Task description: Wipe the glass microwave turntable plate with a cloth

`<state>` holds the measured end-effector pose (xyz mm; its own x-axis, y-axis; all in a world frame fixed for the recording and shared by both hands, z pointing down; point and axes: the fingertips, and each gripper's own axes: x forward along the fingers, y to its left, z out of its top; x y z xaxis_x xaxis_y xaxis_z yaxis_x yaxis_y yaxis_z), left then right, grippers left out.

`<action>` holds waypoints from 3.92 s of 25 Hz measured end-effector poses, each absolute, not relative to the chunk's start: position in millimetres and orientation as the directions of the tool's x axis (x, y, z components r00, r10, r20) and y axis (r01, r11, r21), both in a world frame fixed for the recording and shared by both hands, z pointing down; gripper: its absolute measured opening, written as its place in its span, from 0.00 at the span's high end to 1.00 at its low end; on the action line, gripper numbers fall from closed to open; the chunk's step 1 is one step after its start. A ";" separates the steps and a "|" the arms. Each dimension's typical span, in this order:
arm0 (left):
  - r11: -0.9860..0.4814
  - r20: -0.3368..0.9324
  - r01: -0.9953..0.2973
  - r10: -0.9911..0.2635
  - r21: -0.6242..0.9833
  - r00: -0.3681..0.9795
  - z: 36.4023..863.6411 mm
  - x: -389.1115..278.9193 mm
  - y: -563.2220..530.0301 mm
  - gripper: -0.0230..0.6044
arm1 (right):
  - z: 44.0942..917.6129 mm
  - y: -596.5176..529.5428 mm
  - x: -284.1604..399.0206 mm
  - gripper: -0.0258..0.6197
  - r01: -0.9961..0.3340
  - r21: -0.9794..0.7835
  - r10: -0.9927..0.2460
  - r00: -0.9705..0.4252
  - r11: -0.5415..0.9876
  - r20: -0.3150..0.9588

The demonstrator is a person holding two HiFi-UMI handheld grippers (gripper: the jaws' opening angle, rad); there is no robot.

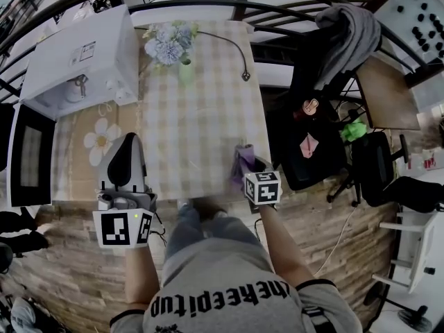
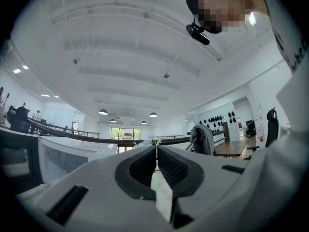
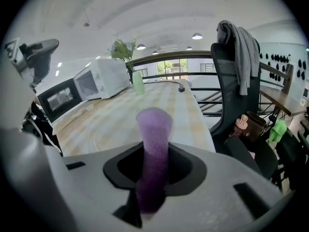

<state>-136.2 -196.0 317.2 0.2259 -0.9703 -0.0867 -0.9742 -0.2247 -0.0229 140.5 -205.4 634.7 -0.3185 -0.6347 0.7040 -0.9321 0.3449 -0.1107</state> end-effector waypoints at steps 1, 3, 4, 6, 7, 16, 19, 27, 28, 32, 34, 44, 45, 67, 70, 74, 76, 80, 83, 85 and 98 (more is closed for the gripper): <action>-0.223 -0.086 -0.975 -0.971 -0.023 0.224 317.3 -136.1 -195.2 0.95 | 635.2 -205.8 139.5 0.79 -0.931 -0.108 -0.631 -0.319 0.349 0.707; -0.219 -0.086 -0.975 -0.972 -0.022 0.220 317.2 -135.1 -193.4 0.95 | 634.6 -205.9 137.8 0.79 -0.929 -0.109 -0.620 -0.320 0.354 0.717; -0.217 -0.086 -0.976 -0.972 -0.021 0.219 317.0 -134.3 -192.4 0.95 | 632.5 -205.8 137.0 0.79 -0.928 -0.108 -0.617 -0.321 0.357 0.719; -0.214 -0.087 -0.977 -0.973 -0.020 0.215 316.0 -132.6 -191.1 0.95 | 623.9 -206.9 134.2 0.79 -0.922 -0.100 -0.625 -0.329 0.373 0.708; -0.213 -0.088 -0.977 -0.973 -0.020 0.214 315.3 -131.8 -190.7 0.95 | 617.8 -208.0 132.2 0.79 -0.918 -0.097 -0.634 -0.338 0.384 0.695; -0.202 -0.102 -0.979 -0.974 -0.024 0.204 304.9 -122.3 -185.1 0.95 | 552.3 -213.2 115.5 0.79 -0.882 -0.112 -0.704 -0.437 0.458 0.560; -0.195 -0.108 -0.980 -0.975 -0.029 0.197 301.4 -120.1 -182.7 0.95 | 534.5 -214.1 112.3 0.79 -0.871 -0.116 -0.718 -0.462 0.477 0.521; -0.181 -0.125 -0.983 -0.975 -0.028 0.183 293.6 -114.2 -175.6 0.95 | 486.2 -217.1 108.5 0.79 -0.847 -0.044 -0.758 -0.496 0.529 0.424; -0.180 -0.126 -0.983 -0.975 -0.028 0.182 292.8 -113.2 -174.6 0.95 | 479.6 -217.3 108.1 0.79 -0.844 -0.035 -0.762 -0.500 0.535 0.411; -0.180 -0.130 -0.983 -0.975 -0.032 0.182 290.2 -108.8 -170.8 0.95 | 454.8 -217.2 107.4 0.79 -0.835 -0.011 -0.777 -0.517 0.550 0.359; -0.180 -0.132 -0.983 -0.974 -0.034 0.183 288.8 -106.3 -169.1 0.95 | 443.6 -216.5 108.1 0.79 -0.832 -0.006 -0.783 -0.525 0.555 0.334; -0.169 -0.147 -0.985 -0.974 -0.047 0.174 279.5 -97.7 -160.3 0.95 | 386.5 -208.7 116.4 0.79 -0.827 0.018 -0.812 -0.547 0.562 0.203; -0.167 -0.147 -0.985 -0.974 -0.048 0.173 279.3 -97.2 -159.5 0.95 | 382.2 -207.8 117.3 0.79 -0.827 0.020 -0.814 -0.549 0.562 0.192; -0.120 -0.173 -0.992 -0.977 -0.038 0.124 267.2 -97.0 -142.2 0.95 | 302.3 -183.1 132.7 0.79 -0.828 0.127 -0.835 -0.551 0.546 -0.005; -0.119 -0.174 -0.992 -0.977 -0.037 0.123 266.4 -95.6 -140.8 0.95 | 294.5 -179.7 135.3 0.79 -0.830 0.134 -0.835 -0.549 0.542 -0.026; -0.119 -0.174 -0.992 -0.977 -0.036 0.124 266.7 -93.2 -139.2 0.95 | 286.3 -175.6 136.4 0.79 -0.826 0.134 -0.829 -0.557 0.547 -0.048; -0.119 -0.173 -0.992 -0.977 -0.036 0.124 267.0 -92.6 -138.5 0.95 | 283.2 -174.4 136.9 0.79 -0.827 0.133 -0.828 -0.557 0.546 -0.059; -0.116 -0.173 -0.993 -0.978 -0.032 0.120 267.2 -93.0 -136.5 0.95 | 278.5 -172.4 137.0 0.79 -0.828 0.136 -0.827 -0.557 0.545 -0.076; -0.116 -0.175 -0.993 -0.977 -0.032 0.120 266.2 -93.2 -134.8 0.95 | 276.2 -170.7 137.1 0.79 -0.831 0.137 -0.829 -0.552 0.539 -0.086; -0.116 -0.175 -0.993 -0.977 -0.032 0.120 265.8 -93.3 -134.4 0.95 | 275.4 -170.5 137.0 0.79 -0.833 0.135 -0.830 -0.550 0.537 -0.089; -0.107 -0.168 -0.994 -0.980 -0.021 0.109 267.4 -101.6 -133.1 0.95 | 274.6 -168.0 130.6 0.79 -0.834 0.129 -0.831 -0.549 0.537 -0.089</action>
